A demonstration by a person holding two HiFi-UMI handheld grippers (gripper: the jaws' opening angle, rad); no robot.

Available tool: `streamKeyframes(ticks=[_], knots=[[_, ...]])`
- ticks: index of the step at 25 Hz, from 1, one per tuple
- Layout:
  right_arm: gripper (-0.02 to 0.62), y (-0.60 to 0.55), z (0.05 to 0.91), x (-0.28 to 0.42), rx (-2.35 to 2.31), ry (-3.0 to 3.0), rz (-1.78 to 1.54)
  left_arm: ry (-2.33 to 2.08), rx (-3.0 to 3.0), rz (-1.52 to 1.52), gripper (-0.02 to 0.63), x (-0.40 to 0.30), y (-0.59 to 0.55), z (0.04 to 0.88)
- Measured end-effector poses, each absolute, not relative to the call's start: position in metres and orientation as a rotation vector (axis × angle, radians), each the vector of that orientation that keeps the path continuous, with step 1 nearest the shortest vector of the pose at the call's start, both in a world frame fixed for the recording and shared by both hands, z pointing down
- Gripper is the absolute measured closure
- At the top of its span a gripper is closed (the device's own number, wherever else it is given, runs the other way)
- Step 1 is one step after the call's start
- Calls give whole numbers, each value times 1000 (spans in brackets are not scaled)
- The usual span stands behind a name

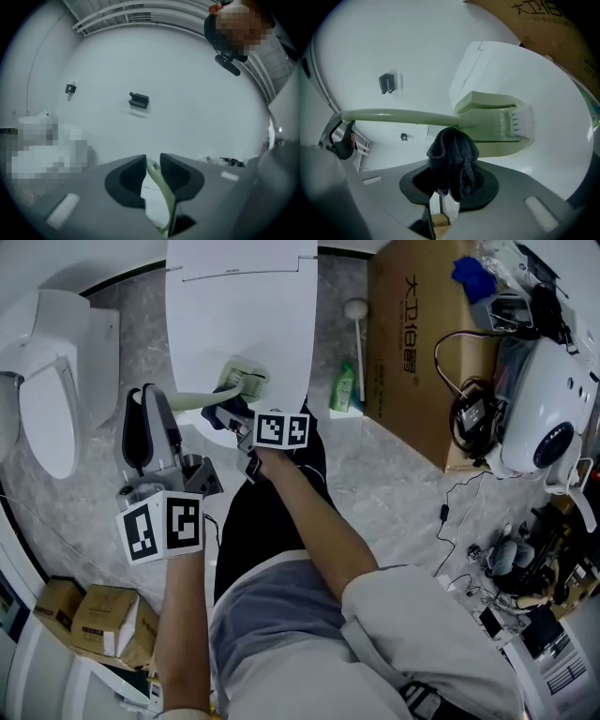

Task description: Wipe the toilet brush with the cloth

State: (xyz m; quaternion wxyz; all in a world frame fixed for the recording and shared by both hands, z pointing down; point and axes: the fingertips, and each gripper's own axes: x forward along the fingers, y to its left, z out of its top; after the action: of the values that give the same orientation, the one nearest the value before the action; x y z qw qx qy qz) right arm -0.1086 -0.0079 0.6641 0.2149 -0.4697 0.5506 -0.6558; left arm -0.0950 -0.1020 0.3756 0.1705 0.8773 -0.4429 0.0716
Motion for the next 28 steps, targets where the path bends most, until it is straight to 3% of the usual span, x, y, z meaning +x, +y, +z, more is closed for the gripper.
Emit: streamKeyframes(ticks=[28], knots=[[495,33,678,-91,-1290,1917,-1871,-1312,2473,198,606,-88,-102,375]])
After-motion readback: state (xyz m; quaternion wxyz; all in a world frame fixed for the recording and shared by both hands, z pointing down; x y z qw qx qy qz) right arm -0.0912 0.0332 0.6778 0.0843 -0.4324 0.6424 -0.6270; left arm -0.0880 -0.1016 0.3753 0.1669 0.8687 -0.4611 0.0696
